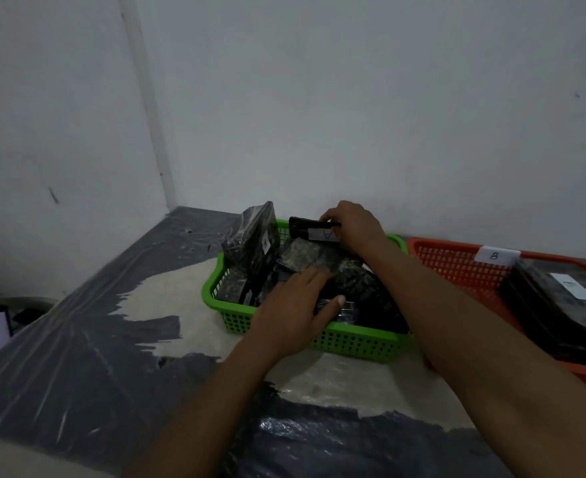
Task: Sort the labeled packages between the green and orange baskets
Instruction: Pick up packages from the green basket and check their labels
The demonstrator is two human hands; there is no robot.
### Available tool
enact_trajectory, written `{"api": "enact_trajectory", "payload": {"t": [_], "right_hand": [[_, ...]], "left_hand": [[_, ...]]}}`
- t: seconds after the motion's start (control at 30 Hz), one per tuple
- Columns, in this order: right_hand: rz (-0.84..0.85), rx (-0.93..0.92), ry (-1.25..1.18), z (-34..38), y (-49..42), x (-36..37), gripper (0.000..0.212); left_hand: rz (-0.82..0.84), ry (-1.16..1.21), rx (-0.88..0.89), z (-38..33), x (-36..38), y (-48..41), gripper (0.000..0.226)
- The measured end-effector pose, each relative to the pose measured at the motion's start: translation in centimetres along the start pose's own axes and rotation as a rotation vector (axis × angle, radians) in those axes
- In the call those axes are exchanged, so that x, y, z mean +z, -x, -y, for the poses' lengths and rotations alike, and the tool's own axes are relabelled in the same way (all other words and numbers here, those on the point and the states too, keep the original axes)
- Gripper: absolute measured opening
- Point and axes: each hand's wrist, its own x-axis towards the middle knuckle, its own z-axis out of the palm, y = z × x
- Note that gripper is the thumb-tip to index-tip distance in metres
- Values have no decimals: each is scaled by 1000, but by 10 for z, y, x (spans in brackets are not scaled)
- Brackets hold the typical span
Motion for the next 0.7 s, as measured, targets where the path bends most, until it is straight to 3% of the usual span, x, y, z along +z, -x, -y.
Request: {"api": "enact_trajectory", "payload": {"t": [0.23, 0.37, 0.4, 0.47, 0.57, 0.63, 0.7], "right_hand": [[42, 25, -185, -9, -3, -6, 35], [-202, -174, -295, 1, 9, -20, 31], [-194, -225, -338, 6, 12, -24, 27], [31, -256, -299, 15, 17, -28, 32], [381, -131, 19, 23, 18, -24, 71], [423, -67, 47, 27, 17, -21, 83], [422, -41, 19, 30, 15, -20, 82]], "left_hand": [[-52, 9, 20, -2, 2, 0, 45], [-83, 25, 24, -1, 2, 0, 48], [-99, 32, 21, -1, 3, -1, 49], [-129, 44, 7, -1, 3, -1, 49], [-152, 32, -9, -2, 2, 0, 45], [-169, 44, -8, -3, 2, 1, 40], [-201, 111, -22, -4, 0, 1, 32]]}}
